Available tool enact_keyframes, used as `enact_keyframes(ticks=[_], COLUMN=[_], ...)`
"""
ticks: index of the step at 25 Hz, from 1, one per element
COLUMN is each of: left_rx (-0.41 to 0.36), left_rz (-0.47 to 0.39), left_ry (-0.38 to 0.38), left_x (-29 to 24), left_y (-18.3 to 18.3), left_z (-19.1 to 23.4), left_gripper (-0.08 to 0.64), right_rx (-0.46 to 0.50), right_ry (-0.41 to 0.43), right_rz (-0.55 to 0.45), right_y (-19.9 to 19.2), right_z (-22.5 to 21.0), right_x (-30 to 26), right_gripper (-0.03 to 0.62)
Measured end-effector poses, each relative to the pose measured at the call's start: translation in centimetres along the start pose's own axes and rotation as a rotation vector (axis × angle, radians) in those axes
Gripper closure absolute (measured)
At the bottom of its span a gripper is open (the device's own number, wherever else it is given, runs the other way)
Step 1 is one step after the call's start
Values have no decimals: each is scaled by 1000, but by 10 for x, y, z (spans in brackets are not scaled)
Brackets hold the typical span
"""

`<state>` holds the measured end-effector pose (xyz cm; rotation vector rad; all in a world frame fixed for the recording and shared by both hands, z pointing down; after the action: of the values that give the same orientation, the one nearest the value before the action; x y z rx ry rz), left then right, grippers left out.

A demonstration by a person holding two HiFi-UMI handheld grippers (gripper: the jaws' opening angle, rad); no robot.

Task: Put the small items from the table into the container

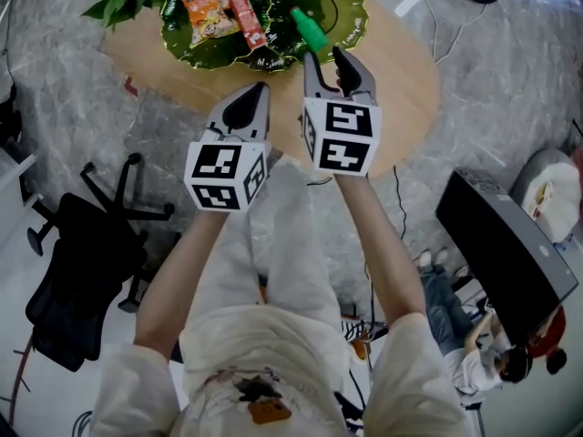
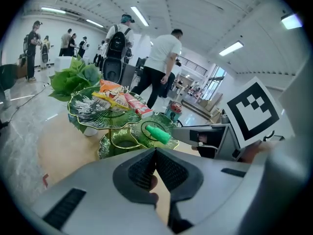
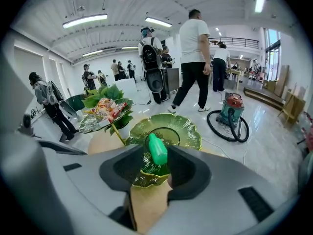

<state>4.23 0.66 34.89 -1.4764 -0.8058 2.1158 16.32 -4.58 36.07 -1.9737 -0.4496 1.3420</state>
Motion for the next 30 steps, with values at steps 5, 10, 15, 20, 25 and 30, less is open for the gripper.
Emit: enact_keyframes(ticks=[5,10,15,20,25,30], left_rx=[-16,-28,-30,-35,-46,-70], left_rz=[-14,-27,-42,-64,-76,-106], left_ry=[-5,-10,-14,-24,-37,-62], left_x=[11,25,47,70,93,127], left_y=[6,14,25,34,41,62], left_z=[-11,-18,-22,-28,-41,-60], left_gripper=[565,565,565,565,565,565], right_rx=[5,6,8,35,58,52], right_ry=[19,30,40,48,82,105], right_rz=[-24,-52,-87,-106,-113,-141], right_y=[3,4,11,18,22,34], right_z=[3,8,18,31,50,67], right_x=[20,37,63,94,127,167], right_gripper=[443,458,510,575,586,586])
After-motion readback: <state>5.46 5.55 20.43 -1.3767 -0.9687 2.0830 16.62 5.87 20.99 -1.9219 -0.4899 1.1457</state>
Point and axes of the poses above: the fingertips, and each gripper's own axes: x backward along the fingers, z to its left, y out of its top, the point moved 4 cm from there along x, backward along the fingers, and after that the axes turned 10 degrees about y, right-handed, at the moved point
